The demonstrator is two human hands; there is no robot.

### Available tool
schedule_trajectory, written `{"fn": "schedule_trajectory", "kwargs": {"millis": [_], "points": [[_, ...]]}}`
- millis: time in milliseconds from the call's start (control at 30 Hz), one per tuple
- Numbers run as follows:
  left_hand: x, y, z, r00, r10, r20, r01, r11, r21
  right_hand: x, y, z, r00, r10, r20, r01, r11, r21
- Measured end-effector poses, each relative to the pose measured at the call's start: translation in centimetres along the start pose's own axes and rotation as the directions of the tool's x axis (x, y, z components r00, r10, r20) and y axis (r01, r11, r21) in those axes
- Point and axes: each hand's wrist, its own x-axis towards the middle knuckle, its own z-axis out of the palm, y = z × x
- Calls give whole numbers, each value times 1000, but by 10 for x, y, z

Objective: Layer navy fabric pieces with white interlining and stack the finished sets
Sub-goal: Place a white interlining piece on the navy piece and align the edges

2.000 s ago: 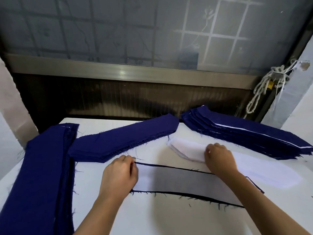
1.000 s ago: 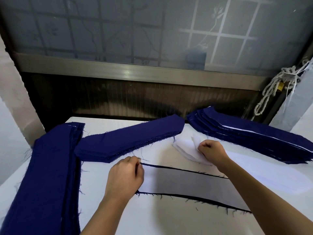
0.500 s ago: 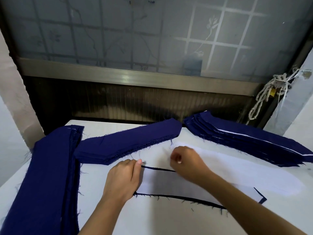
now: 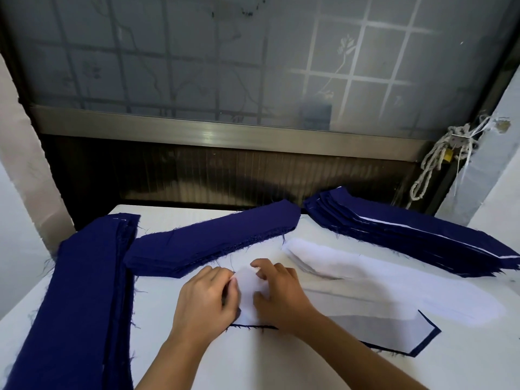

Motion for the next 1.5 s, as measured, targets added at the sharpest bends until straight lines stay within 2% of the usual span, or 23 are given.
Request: {"fn": "schedule_trajectory", "kwargs": {"millis": [67,167,333,400,500,633,833,1033,1200,1333,1500], "points": [[0,0,-1,1000,-16,-26,16,1000,-14,-3,10,-10,999,28,-15,-28,1000,-2],[0,1,-4,992,-123,-20,123,992,11,-14,31,-33,997,66,-40,-68,996,-63],[2,5,-9,967,-250,56,246,967,71,-58,75,-77,993,116,-37,-122,948,-293],[3,6,-9,953,-292,77,288,956,65,-79,94,-93,983,141,-113,-172,925,-338],[3,7,-6,934,-339,110,329,939,101,-108,121,-108,930,243,-274,-332,876,-350],[4,8,-5,927,-346,145,326,934,148,-131,135,-112,791,478,-382,-561,816,-140],[3,9,-7,897,-436,72,426,897,116,-133,130,-107,720,429,-546,-585,798,-145],[4,5,-6,784,-620,22,617,783,75,-137,126,-110,683,510,-523,-623,781,-52],[3,4,-7,783,-622,20,617,780,108,-136,125,-109,702,508,-499,-640,757,-129],[5,7,-10,780,-621,77,607,781,146,-137,129,-107,727,458,-512,-619,760,-199],[6,12,-13,788,-610,79,595,789,152,-137,132,-105,705,456,-544,-649,723,-236]]}}
